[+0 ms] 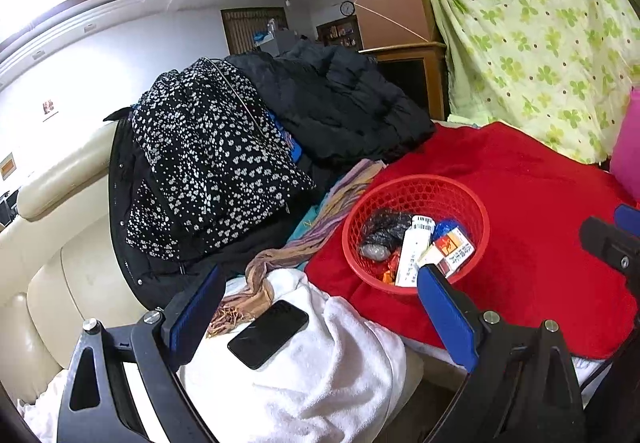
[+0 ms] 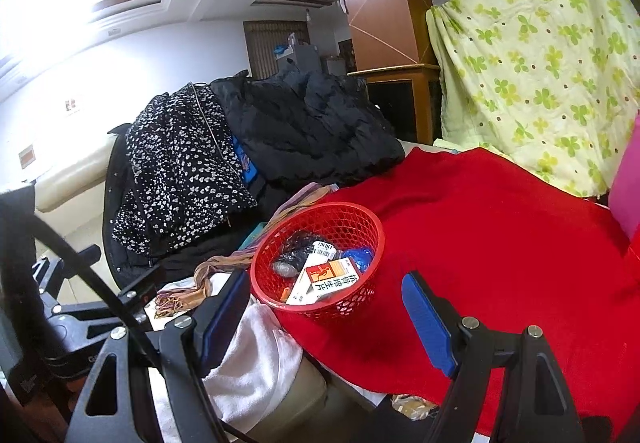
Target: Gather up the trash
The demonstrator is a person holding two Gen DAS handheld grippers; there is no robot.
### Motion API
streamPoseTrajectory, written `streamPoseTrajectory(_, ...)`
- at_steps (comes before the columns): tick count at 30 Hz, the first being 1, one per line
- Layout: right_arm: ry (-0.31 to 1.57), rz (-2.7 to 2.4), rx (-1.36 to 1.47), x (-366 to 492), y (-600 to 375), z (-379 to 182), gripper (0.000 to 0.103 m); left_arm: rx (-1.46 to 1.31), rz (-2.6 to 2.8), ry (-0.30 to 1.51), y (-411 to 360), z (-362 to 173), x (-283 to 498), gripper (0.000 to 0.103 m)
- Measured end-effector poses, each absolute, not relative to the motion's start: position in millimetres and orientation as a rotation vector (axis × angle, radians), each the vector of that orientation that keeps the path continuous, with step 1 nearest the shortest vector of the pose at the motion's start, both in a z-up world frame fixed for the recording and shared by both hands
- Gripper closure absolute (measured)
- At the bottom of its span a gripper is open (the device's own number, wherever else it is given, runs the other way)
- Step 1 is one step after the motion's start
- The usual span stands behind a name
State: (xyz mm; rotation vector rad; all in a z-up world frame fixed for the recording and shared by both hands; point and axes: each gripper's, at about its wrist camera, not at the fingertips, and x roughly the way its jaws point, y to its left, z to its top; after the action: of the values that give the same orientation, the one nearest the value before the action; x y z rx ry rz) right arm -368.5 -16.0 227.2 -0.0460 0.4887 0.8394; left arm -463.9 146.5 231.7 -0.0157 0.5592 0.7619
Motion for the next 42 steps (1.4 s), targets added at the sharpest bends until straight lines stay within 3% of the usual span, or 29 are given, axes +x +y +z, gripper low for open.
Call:
streamPoseTrajectory(22, 0.558, 0.805, -0.062, -351, -8, 202, 0.022, -0.046, 0.694, 0.714, 145, 179, -446, 0.007)
streamPoseTrajectory(42, 0.558, 0.808, -0.067, -351, -6, 198, 0.022, -0.054, 0.681, 0.727, 146, 175, -444, 0.007)
